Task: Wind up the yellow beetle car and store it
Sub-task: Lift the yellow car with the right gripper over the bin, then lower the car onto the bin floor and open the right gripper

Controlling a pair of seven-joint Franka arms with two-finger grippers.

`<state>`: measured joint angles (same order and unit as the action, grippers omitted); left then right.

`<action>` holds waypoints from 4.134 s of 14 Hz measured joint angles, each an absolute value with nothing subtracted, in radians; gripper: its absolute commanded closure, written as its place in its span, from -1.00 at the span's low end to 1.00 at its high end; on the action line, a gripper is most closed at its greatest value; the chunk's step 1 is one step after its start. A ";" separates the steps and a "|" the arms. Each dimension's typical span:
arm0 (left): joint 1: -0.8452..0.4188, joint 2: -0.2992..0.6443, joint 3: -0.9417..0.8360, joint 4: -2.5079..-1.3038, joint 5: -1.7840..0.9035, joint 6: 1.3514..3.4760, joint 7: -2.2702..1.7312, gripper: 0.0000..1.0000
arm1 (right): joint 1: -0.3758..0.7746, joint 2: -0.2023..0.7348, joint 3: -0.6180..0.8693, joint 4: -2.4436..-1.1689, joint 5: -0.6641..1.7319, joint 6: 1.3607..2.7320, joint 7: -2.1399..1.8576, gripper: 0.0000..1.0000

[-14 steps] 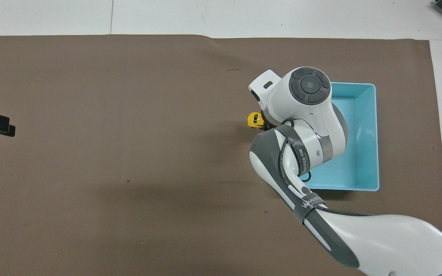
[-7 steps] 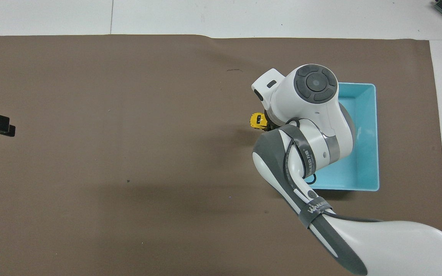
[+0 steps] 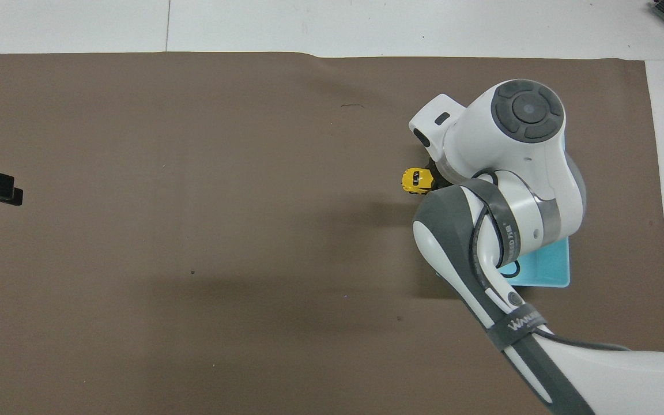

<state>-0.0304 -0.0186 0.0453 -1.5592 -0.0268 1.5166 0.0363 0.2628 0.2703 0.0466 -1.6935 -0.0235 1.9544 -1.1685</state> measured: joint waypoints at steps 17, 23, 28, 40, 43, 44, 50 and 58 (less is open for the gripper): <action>-0.030 -0.019 0.045 -1.559 -0.027 1.517 0.036 -1.00 | 0.054 0.117 0.043 -2.011 -0.024 2.111 -1.485 0.88; -0.030 -0.019 0.045 -1.559 -0.027 1.517 0.036 -1.00 | 0.055 0.109 0.046 -2.125 -0.024 2.253 -1.486 0.88; -0.030 -0.019 0.045 -1.559 -0.027 1.517 0.036 -1.00 | 0.053 0.124 0.045 -2.153 -0.024 2.312 -1.486 0.88; -0.030 -0.019 0.045 -1.559 -0.027 1.517 0.036 -1.00 | 0.046 0.181 0.045 -2.170 -0.024 2.381 -1.486 0.16; -0.030 -0.019 0.045 -1.559 -0.027 1.517 0.036 -1.00 | 0.046 0.181 0.045 -2.170 -0.024 2.381 -1.486 0.15; -0.030 -0.019 0.045 -1.559 -0.027 1.517 0.036 -1.00 | 0.046 0.181 0.045 -2.170 -0.024 2.381 -1.486 0.13; -0.030 -0.019 0.045 -1.559 -0.027 1.517 0.036 -1.00 | 0.047 0.181 0.046 -2.170 -0.024 2.381 -1.486 -1.00; -0.030 -0.019 0.045 -1.559 -0.027 1.517 0.036 -1.00 | 0.049 0.178 0.048 -2.140 -0.024 2.362 -1.486 -1.00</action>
<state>-0.0304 -0.0186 0.0453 -1.5592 -0.0268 1.5166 0.0363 0.0488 0.1784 0.0478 -2.1397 -0.0241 2.3616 -1.4861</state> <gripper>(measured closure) 0.000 0.000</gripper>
